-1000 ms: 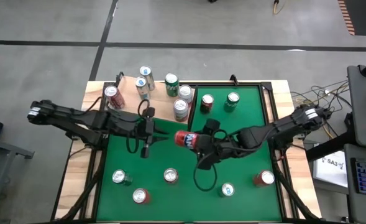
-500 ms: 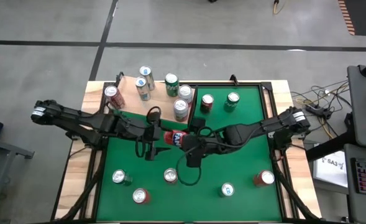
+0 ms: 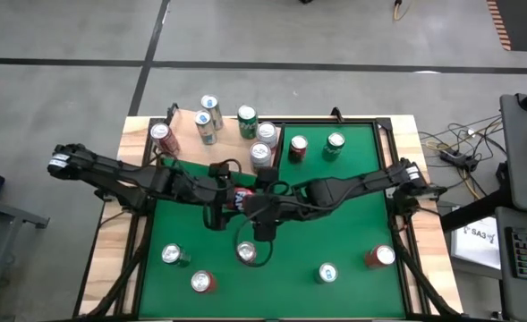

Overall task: Place canned beverage on shelf
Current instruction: Put the red soda can on the shelf

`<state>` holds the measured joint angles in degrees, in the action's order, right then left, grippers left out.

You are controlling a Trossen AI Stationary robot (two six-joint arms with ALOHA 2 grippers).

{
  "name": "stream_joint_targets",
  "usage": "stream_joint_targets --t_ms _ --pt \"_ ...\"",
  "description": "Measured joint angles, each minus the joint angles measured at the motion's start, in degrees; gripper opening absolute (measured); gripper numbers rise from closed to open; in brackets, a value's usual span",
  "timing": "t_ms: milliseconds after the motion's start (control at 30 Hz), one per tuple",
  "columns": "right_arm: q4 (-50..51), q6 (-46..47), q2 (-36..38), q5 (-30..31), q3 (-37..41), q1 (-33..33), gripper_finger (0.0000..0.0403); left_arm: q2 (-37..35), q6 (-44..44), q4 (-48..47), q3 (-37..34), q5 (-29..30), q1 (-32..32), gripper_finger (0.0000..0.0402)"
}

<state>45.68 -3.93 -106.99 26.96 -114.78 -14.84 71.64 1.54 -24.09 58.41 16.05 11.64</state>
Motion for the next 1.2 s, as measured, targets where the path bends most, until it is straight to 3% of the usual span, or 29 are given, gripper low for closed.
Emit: stream_joint_targets --t_ms 133,233,433,733,1200 --pt "1.9 -1.8 -2.1 -0.9 -3.1 0.2 0.0297 0.0 -0.7 -1.1 -0.1 1.1 0.3 0.0287" --pt "2.4 -2.4 -2.8 -1.1 -4.4 0.4 0.0298 -0.7 -1.0 -1.0 -0.1 2.4 0.8 0.0287" --pt "1.0 -2.5 -2.9 -1.1 -7.0 1.2 0.0343 -2.7 1.1 1.6 -0.2 8.0 2.1 0.0282" --pt "-1.0 -6.3 -0.9 -1.4 -10.7 1.0 0.0349 -9.0 -3.1 14.8 -7.4 11.3 3.4 0.0281" --pt "-14.9 -10.2 -0.8 -1.9 -11.4 2.3 0.0347 -17.8 -11.3 35.7 -17.3 11.1 3.4 0.0281"
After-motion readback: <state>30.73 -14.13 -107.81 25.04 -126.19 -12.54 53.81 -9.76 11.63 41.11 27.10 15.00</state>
